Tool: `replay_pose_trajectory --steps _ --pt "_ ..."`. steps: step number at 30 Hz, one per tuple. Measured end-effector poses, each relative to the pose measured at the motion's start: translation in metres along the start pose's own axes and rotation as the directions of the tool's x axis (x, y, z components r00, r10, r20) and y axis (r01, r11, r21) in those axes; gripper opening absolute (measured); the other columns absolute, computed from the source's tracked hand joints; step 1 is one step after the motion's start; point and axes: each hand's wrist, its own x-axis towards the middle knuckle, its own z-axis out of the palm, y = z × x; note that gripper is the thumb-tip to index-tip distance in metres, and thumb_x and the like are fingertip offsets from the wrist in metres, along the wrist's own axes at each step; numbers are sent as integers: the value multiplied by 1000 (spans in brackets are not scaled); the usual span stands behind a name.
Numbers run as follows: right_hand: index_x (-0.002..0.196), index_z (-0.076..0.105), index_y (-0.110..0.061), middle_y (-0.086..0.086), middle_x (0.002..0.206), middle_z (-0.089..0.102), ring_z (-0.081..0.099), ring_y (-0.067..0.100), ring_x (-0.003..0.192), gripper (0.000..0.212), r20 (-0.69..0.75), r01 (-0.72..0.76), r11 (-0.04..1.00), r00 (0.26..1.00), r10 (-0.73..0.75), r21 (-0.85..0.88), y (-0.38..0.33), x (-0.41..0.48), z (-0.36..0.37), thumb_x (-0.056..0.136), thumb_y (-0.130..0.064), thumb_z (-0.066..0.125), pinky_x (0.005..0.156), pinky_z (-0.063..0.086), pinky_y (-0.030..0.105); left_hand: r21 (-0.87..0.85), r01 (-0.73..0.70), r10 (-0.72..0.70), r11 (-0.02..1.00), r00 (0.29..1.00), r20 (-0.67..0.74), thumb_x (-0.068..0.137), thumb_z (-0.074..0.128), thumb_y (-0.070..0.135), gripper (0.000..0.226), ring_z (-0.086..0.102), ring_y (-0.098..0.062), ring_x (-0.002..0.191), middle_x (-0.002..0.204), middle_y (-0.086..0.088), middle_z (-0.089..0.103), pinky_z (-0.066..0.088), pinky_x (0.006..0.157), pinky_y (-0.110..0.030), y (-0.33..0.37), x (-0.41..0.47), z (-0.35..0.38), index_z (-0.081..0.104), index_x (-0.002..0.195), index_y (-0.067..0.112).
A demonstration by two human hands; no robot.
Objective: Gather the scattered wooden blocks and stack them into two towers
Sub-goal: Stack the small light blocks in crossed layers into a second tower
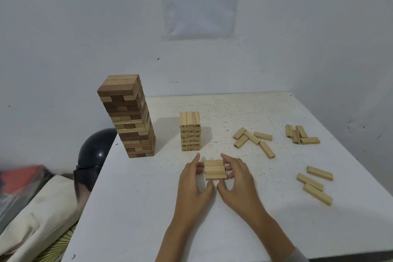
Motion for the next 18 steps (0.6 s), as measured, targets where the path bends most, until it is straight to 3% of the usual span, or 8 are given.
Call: replay_pose_trajectory --steps 5,10,18 --pt "133 49 -19 -4 113 53 51 4 99 63 -12 11 1000 1000 -11 -13 1 0 0 76 -2 69 81 40 5 -63 3 -3 998 1000 -9 85 66 6 67 53 -2 109 115 14 56 44 92 -13 -1 1 0 40 143 26" --pt "133 48 -20 -5 113 52 51 2 99 62 -18 10 1000 1000 -11 -23 1 -1 0 77 -3 68 81 41 5 -64 -11 11 998 1000 -9 84 67 4 68 55 -3 108 115 12 57 46 91 -17 -3 2 0 41 142 26" --pt "132 50 -19 -5 112 53 51 5 98 61 -18 12 1000 1000 -13 -27 1 0 1 76 -4 68 80 42 7 -67 -1 0 998 1000 -19 83 67 2 65 55 -1 106 115 10 57 44 87 -11 -4 3 2 44 140 22"
